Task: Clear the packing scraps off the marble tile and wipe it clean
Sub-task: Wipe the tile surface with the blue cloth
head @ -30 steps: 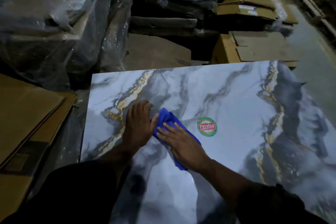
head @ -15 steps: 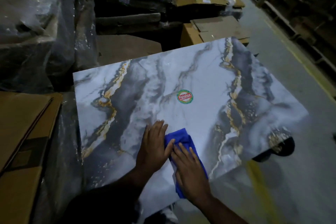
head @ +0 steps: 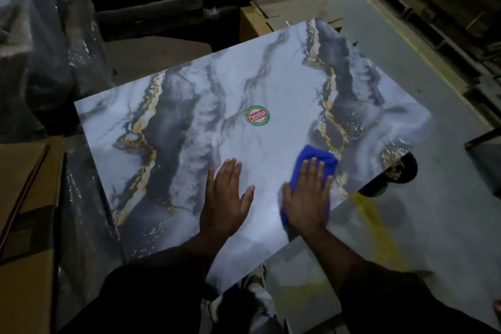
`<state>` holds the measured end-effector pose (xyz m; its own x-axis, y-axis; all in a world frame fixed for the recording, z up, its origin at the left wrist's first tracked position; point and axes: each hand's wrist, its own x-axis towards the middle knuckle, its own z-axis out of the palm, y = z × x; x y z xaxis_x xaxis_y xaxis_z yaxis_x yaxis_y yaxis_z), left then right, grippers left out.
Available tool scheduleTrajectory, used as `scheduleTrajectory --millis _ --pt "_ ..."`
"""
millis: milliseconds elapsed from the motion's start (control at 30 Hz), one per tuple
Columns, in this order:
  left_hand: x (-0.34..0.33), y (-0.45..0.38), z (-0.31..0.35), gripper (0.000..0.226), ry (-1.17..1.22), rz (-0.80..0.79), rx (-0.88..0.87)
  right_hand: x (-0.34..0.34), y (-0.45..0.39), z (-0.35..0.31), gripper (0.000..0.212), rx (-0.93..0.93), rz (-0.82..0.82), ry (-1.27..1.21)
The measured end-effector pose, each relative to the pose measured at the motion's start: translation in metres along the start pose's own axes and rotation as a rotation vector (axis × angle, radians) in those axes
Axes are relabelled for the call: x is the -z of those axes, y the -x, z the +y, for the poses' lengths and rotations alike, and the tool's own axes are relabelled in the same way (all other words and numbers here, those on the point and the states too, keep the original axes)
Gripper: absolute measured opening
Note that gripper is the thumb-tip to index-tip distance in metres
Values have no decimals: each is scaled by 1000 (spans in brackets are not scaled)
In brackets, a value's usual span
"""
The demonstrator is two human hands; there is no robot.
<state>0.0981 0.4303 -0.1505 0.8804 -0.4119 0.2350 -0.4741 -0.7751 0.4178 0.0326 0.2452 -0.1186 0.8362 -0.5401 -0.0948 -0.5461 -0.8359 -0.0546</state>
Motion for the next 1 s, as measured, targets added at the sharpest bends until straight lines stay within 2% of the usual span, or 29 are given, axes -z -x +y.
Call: scheduleTrajectory --millis 167,233,300,433,533,600,633,767,833,900,933,1000 --pt "2 -1 -1 67 75 11 8 -19 77 -42 74 549 -58 -33" --pt "3 -1 0 67 83 6 9 -19 78 -30 70 633 -65 -40" --pt "2 -1 2 65 66 10 1 -14 61 -9 69 543 -40 -26" --pt "1 -2 3 67 14 -7 5 -5 1 35 72 127 -15 -7" --pt "1 -2 2 66 -29 -24 5 -1 -26 27 74 -58 5 -11" --pt "2 -2 1 66 -33 -25 3 -2 -22 4 74 -50 22 -7" --pt "2 -1 0 65 -21 -22 4 -4 -11 -10 72 14 25 4" --pt "3 -3 -2 59 69 -20 19 -14 41 -51 63 471 -33 -87" --pt "4 -3 -2 57 119 -14 33 -9 47 -42 61 576 -59 -176" --pt "5 -3 -1 55 128 4 31 -5 41 -16 57 593 -7 -169" --pt "6 -3 -1 54 127 9 32 -3 35 -2 56 544 46 -159" --pt "6 -3 1 54 126 9 34 0 16 22 53 333 107 -176"
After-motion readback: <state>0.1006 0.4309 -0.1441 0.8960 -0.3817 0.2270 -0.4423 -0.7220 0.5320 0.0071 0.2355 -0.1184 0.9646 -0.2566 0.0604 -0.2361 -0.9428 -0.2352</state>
